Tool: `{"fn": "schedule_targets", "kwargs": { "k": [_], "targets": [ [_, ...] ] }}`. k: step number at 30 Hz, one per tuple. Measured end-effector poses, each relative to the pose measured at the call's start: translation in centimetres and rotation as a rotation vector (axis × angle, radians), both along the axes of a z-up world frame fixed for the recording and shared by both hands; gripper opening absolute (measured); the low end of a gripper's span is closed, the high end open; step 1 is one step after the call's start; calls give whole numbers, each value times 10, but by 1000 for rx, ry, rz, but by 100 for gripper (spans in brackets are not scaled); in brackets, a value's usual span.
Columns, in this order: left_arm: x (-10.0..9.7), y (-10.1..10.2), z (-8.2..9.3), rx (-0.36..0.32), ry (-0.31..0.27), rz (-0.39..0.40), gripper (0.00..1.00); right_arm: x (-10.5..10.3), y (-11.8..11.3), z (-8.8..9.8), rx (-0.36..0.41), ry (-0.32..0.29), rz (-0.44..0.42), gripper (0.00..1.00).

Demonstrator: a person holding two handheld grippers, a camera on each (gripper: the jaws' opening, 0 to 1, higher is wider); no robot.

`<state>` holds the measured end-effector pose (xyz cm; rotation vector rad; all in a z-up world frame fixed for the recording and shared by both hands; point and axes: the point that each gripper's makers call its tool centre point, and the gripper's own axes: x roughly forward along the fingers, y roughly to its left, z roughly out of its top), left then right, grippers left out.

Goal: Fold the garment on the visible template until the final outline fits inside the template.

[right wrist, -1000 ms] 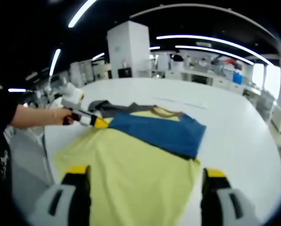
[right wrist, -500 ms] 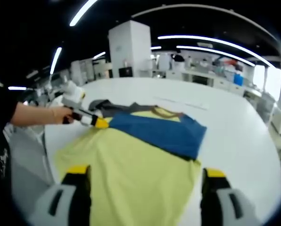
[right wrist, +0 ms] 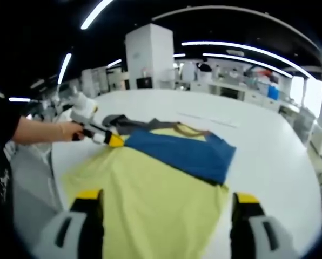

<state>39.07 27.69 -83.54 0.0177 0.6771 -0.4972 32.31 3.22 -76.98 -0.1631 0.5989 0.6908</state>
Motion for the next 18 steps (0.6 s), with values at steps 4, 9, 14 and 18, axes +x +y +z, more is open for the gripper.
{"fn": "schedule_targets", "kwargs": {
  "k": [4, 9, 14, 18],
  "targets": [
    [5, 17, 11, 53, -72, 8, 25, -1, 1, 2, -7, -5, 10, 99],
    [8, 49, 27, 113, -178, 74, 52, -2, 1, 3, -10, -8, 17, 99],
    [0, 76, 38, 174, -235, 126, 64, -5, 1, 3, -14, -8, 18, 99],
    [-3, 101, 42, 232, -279, 189, 70, -7, 1, 3, -15, -8, 16, 99]
  ]
}}
